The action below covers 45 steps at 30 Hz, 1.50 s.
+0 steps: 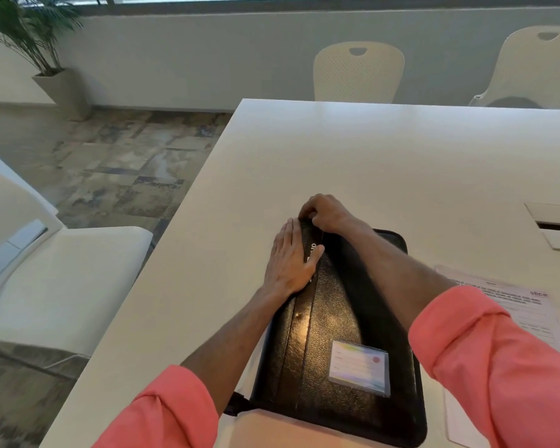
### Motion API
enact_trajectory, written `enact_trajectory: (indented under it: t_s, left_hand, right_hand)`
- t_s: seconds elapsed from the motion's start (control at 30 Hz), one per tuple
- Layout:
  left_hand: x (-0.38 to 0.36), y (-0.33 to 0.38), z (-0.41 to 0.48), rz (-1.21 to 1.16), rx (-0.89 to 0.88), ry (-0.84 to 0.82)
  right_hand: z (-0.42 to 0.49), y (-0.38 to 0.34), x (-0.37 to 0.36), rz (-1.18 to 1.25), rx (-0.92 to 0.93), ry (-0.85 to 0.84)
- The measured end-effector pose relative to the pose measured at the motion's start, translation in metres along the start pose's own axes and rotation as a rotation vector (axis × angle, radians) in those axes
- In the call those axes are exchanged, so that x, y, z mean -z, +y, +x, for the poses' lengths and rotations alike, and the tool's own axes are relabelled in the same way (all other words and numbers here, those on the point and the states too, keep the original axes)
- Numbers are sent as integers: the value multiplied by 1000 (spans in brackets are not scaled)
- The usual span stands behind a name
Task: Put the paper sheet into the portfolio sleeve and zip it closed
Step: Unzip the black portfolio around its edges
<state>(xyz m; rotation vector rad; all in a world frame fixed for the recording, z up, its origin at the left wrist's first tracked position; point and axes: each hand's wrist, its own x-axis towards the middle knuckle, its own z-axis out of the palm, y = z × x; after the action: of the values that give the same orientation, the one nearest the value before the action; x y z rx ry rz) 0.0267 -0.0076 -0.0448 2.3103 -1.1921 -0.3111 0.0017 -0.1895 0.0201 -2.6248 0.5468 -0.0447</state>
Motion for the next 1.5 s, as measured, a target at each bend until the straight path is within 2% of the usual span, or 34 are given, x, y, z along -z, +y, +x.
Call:
enact_trajectory:
  t_s: [0.13, 0.3, 0.47, 0.73, 1.23, 1.5]
  left_hand:
    - [3, 1, -2, -29, -14, 16]
    - [5, 2, -2, 29, -12, 9]
    - [6, 4, -3, 44, 17, -1]
    - [1, 1, -3, 39, 49, -9]
    - [-3, 2, -6, 68, 53, -2]
    - [-4, 2, -6, 95, 55, 6]
  right_hand:
    - [2, 15, 0, -83, 47, 44]
    - [-11, 22, -1, -262, 201, 122]
    - [-21, 32, 7, -399, 234, 154]
    - [-61, 76, 30, -456, 120, 141]
    - [-146, 130, 49, -413, -119, 256]
    - [-175, 123, 37, -360, -283, 363]
